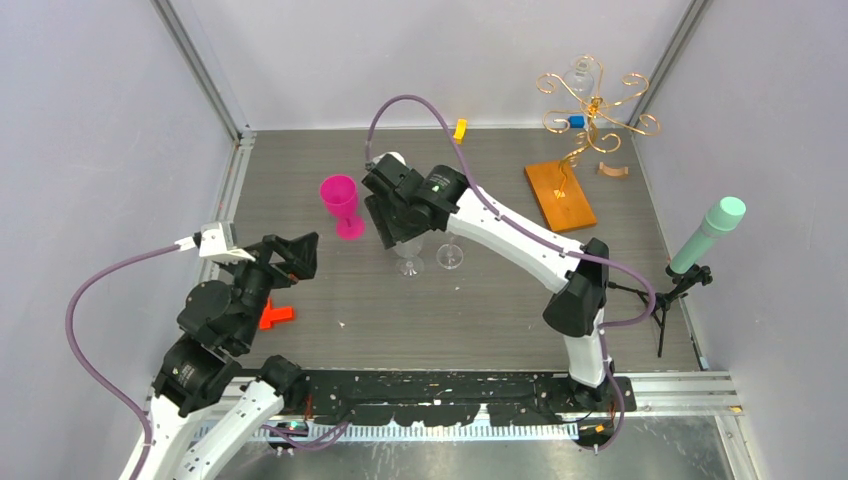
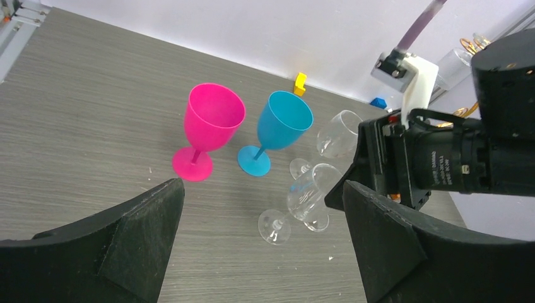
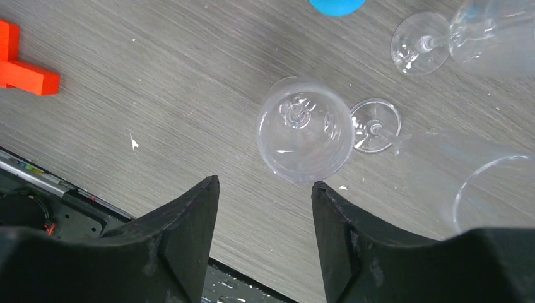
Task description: Take the wine glass off the wine glass rack
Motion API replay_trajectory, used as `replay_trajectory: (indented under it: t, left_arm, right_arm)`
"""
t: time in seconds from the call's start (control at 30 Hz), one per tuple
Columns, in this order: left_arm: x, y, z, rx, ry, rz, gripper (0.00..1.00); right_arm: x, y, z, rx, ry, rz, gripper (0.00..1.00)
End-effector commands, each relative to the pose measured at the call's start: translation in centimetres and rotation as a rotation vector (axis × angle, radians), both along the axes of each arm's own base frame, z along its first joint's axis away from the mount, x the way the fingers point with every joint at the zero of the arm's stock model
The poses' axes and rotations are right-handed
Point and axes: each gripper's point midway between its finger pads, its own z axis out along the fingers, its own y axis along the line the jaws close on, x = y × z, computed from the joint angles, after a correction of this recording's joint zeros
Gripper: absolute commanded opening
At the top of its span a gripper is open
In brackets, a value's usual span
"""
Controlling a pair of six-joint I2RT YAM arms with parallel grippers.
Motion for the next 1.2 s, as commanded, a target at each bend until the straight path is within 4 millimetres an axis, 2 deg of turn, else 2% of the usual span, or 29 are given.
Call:
replay_trajectory:
  t: [0.0,0.1,0.13,0.17,0.27,0.3,0.33,0.37,0.4,0.43,0.53,0.57,0.6,0.63,0.67,0.7,0.73,0.77,0.83,0.87,0.97,1.03,1.07,1.1,1.17]
  left_arm:
    - [0.0,0.2,0.5,-0.011,0.004,0.014,1.00]
    - [0.1,0.2,0.3,-0.007,0.013,0.015,1.00]
    - [0.1,0.2,0.2,-0.006,0.015,0.016,1.00]
    - [0.2,0.1,0.0,-0.004,0.018,0.016,1.00]
    - [0.2,0.1,-0.3,0.001,0.024,0.017,1.00]
    - [0.2,0.2,-0.3,0.005,0.025,0.021,1.00]
    - [0.2,0.3,-0.4,0.008,0.025,0.023,1.00]
    - [0.3,0.3,-0.4,0.014,0.025,0.025,1.00]
    - [0.3,0.4,-0.5,0.016,0.027,0.028,1.00]
    - [0.3,0.4,-0.6,0.019,0.027,0.031,1.00]
    - [0.5,0.2,-0.7,0.017,0.024,0.027,1.00]
    - [0.6,0.0,-0.8,0.015,0.024,0.022,1.00]
    - [0.7,-0.1,-0.9,0.015,0.025,0.017,1.00]
    - [0.8,-0.3,-1.0,0.014,0.027,0.012,1.00]
    - [0.9,-0.5,-1.0,0.014,0.030,0.006,1.00]
    - [1.0,-0.7,-1.1,0.013,0.034,0.000,1.00]
    - [1.1,-0.8,-1.1,0.013,0.037,-0.006,1.00]
    - [1.2,-1.0,-1.2,0.011,0.041,-0.012,1.00]
    - [1.2,-1.3,-1.3,0.007,0.047,-0.021,1.00]
    - [1.3,-1.4,-1.4,0.006,0.049,-0.025,1.00]
    - [1.1,-1.5,-1.4,-0.003,0.051,-0.032,1.00]
    - [1.0,-1.4,-1.4,-0.009,0.050,-0.032,1.00]
    - [0.9,-1.3,-1.3,-0.013,0.048,-0.030,1.00]
    - [0.8,-1.3,-1.3,-0.015,0.045,-0.027,1.00]
    - [0.8,-1.1,-1.4,-0.017,0.044,-0.021,1.00]
  right_arm:
    - [1.2,0.0,5.5,0.111,-0.114,0.014,0.62]
    - [1.7,-0.6,7.9,0.161,-0.146,0.002,0.63]
    - [1.7,-0.9,9.3,0.192,-0.163,0.003,0.62]
    - [2.4,-1.5,10.1,0.208,-0.177,-0.014,0.62]
    - [3.7,-4.1,14.7,0.300,-0.244,-0.066,0.63]
    - [5.2,-5.8,15.8,0.320,-0.268,-0.113,0.63]
    - [5.6,-7.1,17.7,0.365,-0.297,-0.144,0.63]
    - [6.9,-9.4,19.6,0.406,-0.336,-0.208,0.63]
    - [8.4,-11.7,20.6,0.422,-0.364,-0.276,0.63]
    - [8.9,-13.2,22.3,0.468,-0.396,-0.324,0.63]
    - [11.6,-19.2,25.2,0.539,-0.478,-0.507,0.62]
    - [12.0,-20.3,26.3,0.577,-0.498,-0.550,0.62]
    - [12.9,-22.5,26.7,0.584,-0.521,-0.611,0.62]
    - [13.2,-23.4,27.5,0.621,-0.534,-0.652,0.62]
    - [14.1,-25.6,27.7,0.630,-0.549,-0.708,0.62]
    - [14.5,-26.5,28.1,0.667,-0.548,-0.743,0.62]
    - [15.2,-28.5,28.4,0.680,-0.565,-0.795,0.62]
    - [15.7,-29.0,28.5,0.720,-0.555,-0.815,0.62]
    - [17.1,-32.2,28.7,0.766,-0.574,-0.900,0.61]
    - [17.8,-32.9,28.9,0.799,-0.579,-0.923,0.61]
    - [19.4,-36.9,28.9,0.843,-0.597,-0.993,0.61]
    - [20.5,-38.4,28.6,0.878,-0.580,-0.991,0.60]
    - [21.2,-38.4,28.1,0.906,-0.552,-0.981,0.60]
    - [21.6,-39.5,27.9,0.911,-0.553,-0.995,0.60]
    - [22.6,-40.1,26.7,0.919,-0.517,-0.997,0.59]
